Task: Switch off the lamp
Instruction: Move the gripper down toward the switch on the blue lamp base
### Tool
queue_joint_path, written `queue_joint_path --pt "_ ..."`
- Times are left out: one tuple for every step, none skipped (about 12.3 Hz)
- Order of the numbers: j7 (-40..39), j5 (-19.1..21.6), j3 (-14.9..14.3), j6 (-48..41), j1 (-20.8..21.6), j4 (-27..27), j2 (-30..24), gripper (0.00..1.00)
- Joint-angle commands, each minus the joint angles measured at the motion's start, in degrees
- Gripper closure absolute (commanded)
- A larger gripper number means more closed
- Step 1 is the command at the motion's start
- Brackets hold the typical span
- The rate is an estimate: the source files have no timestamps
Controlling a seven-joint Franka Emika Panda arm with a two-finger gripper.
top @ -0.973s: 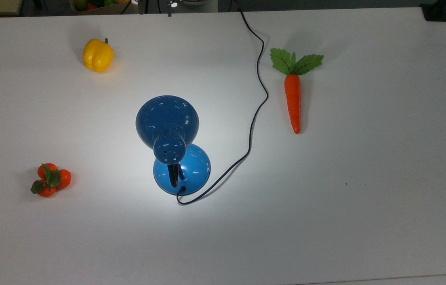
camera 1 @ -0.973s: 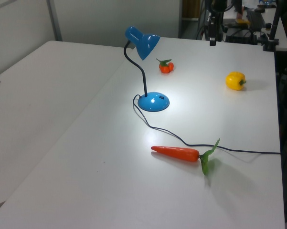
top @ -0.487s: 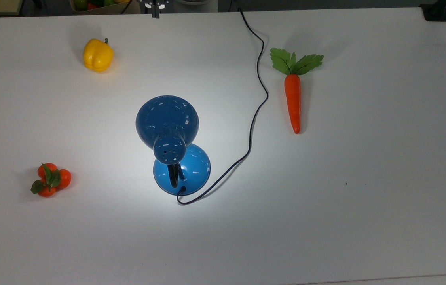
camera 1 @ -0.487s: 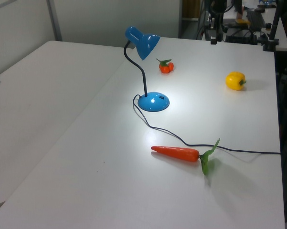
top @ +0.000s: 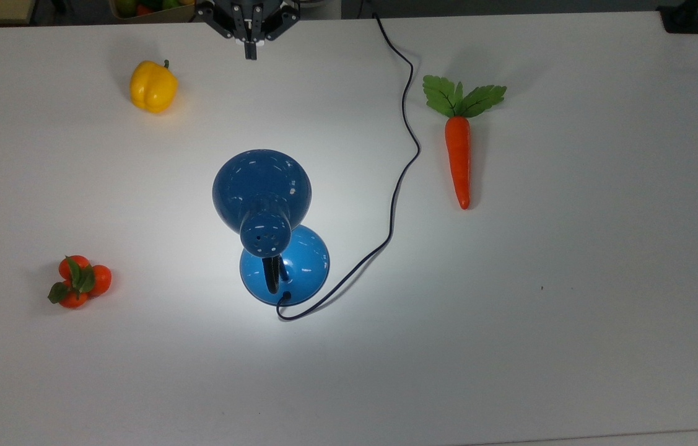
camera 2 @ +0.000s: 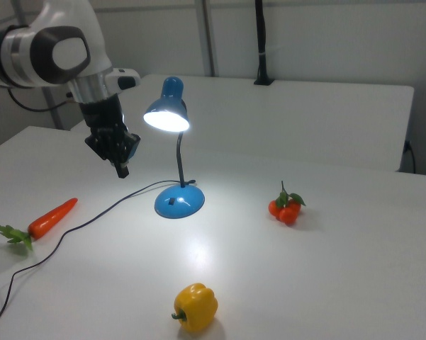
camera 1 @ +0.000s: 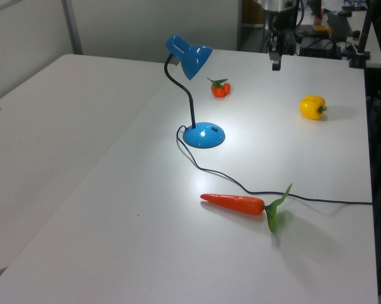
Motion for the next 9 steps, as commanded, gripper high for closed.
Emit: queue_joint_path --pt "1.2 0.44 -0.22 7.31 0.22 -2.91 3.39 1.0" --pt "1.2 0.44 -0.22 8.64 0.22 -3.34 4.36 1.0" --pt "1.2 0.44 -0.22 10.13 0.22 -3.7 5.15 1.0" --pt "1.2 0.44 -0.22 12.75 0.22 -4.83 6.12 1.0" --pt "1.2 0.44 -0.22 16.87 0.3 -5.97 7.61 1.0" --pt "1.2 0.44 -0.22 19.87 0.3 -6.59 8.58 1.0" --pt "1.29 0.44 -0.22 23.47 0.3 -7.12 10.24 1.0" --pt "1.29 0.44 -0.22 25.33 0.3 -7.21 11.39 1.0" --pt "1.29 0.44 -0.22 27.79 0.3 -7.21 13.05 1.0"
